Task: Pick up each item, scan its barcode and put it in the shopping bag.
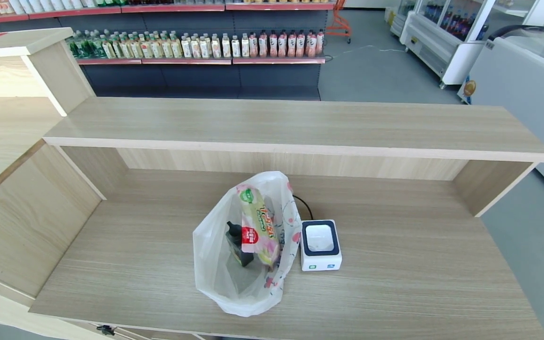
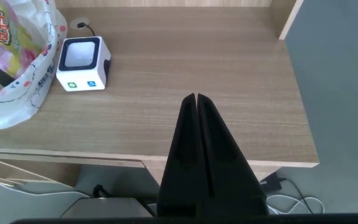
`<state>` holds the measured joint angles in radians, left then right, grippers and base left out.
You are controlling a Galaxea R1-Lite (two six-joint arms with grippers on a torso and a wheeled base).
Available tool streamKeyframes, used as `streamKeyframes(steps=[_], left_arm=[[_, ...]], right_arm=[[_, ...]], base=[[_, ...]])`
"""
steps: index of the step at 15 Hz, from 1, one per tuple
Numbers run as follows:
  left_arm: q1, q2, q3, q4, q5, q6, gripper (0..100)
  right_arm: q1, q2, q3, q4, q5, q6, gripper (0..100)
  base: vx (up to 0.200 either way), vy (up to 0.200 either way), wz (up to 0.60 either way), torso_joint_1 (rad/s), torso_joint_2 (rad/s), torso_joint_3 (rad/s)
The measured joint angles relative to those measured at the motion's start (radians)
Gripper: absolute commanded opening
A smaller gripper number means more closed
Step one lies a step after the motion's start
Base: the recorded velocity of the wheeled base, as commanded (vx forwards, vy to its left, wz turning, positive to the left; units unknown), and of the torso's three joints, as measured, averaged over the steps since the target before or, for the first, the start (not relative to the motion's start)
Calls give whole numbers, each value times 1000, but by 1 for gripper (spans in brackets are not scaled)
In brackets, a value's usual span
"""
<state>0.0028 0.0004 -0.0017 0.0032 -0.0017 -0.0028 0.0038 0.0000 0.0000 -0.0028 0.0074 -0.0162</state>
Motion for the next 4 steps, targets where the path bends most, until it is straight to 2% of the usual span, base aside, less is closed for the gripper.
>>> streamKeyframes(steps=[4], left_arm=[[0,0,0,0,0,0,100]], right_arm=[[0,0,0,0,0,-1,0]], base=[[0,0,0,0,0,0]])
